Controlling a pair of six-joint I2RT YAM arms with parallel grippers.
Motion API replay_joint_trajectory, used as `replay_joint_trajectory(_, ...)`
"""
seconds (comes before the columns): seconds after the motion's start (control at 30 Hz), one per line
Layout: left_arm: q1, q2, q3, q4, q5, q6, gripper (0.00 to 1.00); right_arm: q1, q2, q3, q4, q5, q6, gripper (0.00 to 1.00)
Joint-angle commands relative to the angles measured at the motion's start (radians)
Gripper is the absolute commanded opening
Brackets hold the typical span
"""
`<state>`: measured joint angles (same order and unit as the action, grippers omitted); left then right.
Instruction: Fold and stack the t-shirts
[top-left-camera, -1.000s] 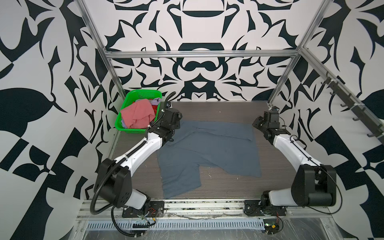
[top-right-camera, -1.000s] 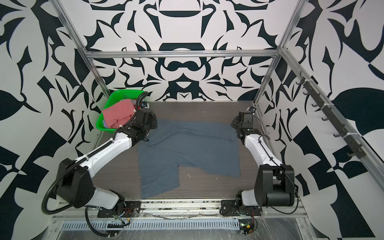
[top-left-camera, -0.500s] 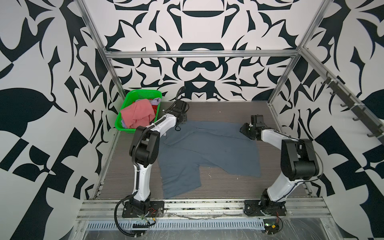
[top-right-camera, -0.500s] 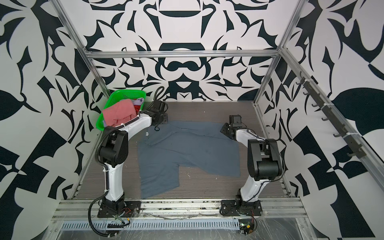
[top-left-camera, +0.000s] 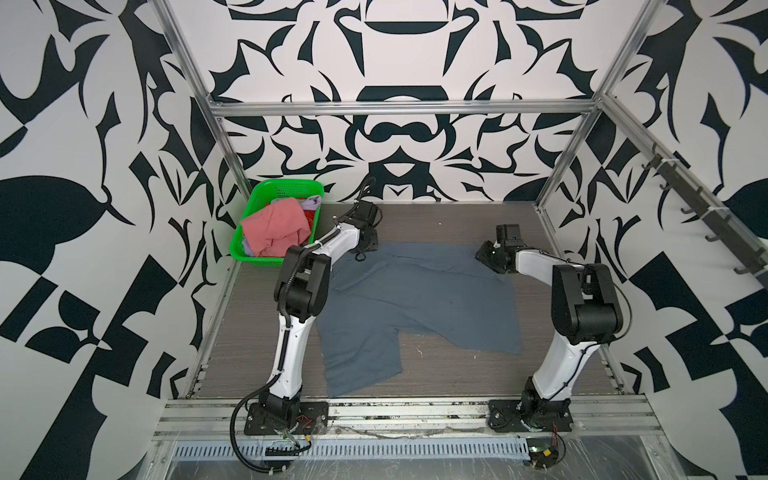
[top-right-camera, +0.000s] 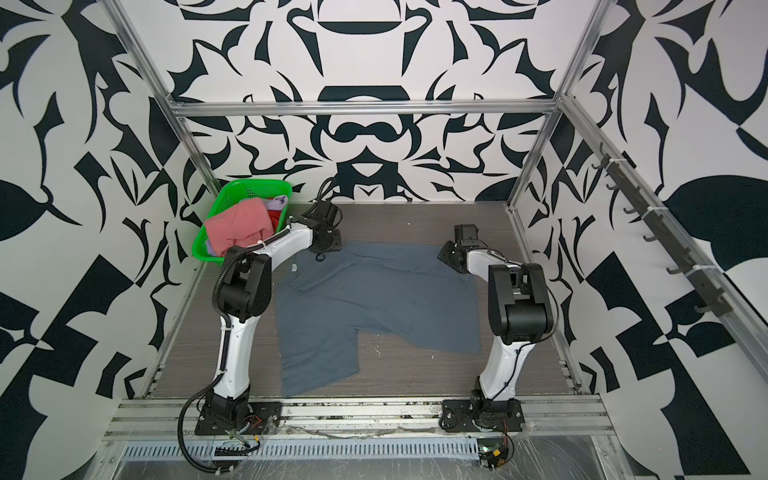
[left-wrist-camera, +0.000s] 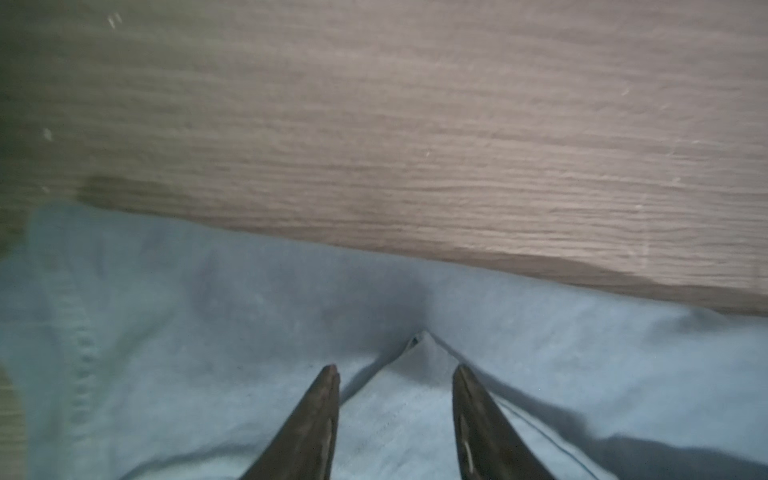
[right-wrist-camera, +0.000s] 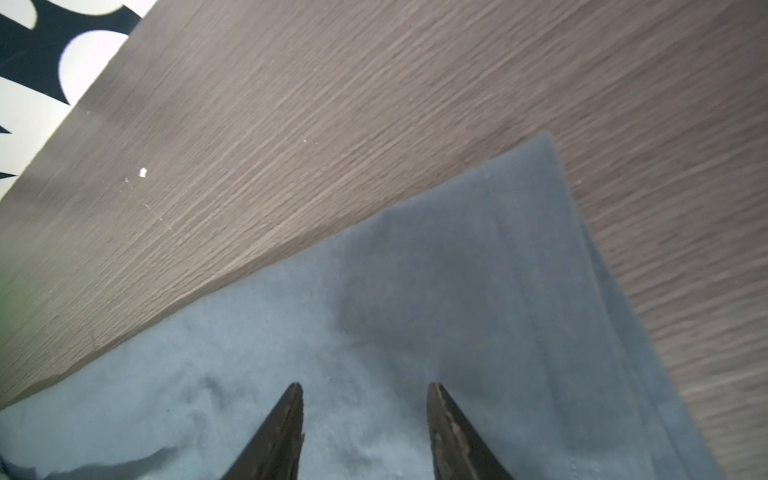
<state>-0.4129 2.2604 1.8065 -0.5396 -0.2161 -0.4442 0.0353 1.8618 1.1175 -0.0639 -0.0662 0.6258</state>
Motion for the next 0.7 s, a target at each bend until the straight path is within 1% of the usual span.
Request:
replay_joint_trajectory(0.0, 0.0, 0.042, 0.048, -0.051, 0.006, -0.027, 0.47, 0.006, -0.009, 0.028, -0.018, 0.023, -0.007, 0.51)
replay_joint_trajectory(0.27, -0.005, 0.066, 0.085, -0.054, -0.011, -0.04, 0.45, 0.006, -0.011, 0.011, -0.021, 0.033, -0.006, 0.51)
replay_joint_trajectory(0.37, -0.009, 0.078, 0.1, -0.058, -0.025, -0.061, 0.39, 0.006, -0.006, 0.015, -0.022, 0.038, -0.008, 0.51)
replay_joint_trajectory(0.67, -0.029, 0.125, 0.138, -0.091, -0.068, -0.082, 0.33, 0.006, 0.009, 0.03, -0.036, 0.043, -0.015, 0.51)
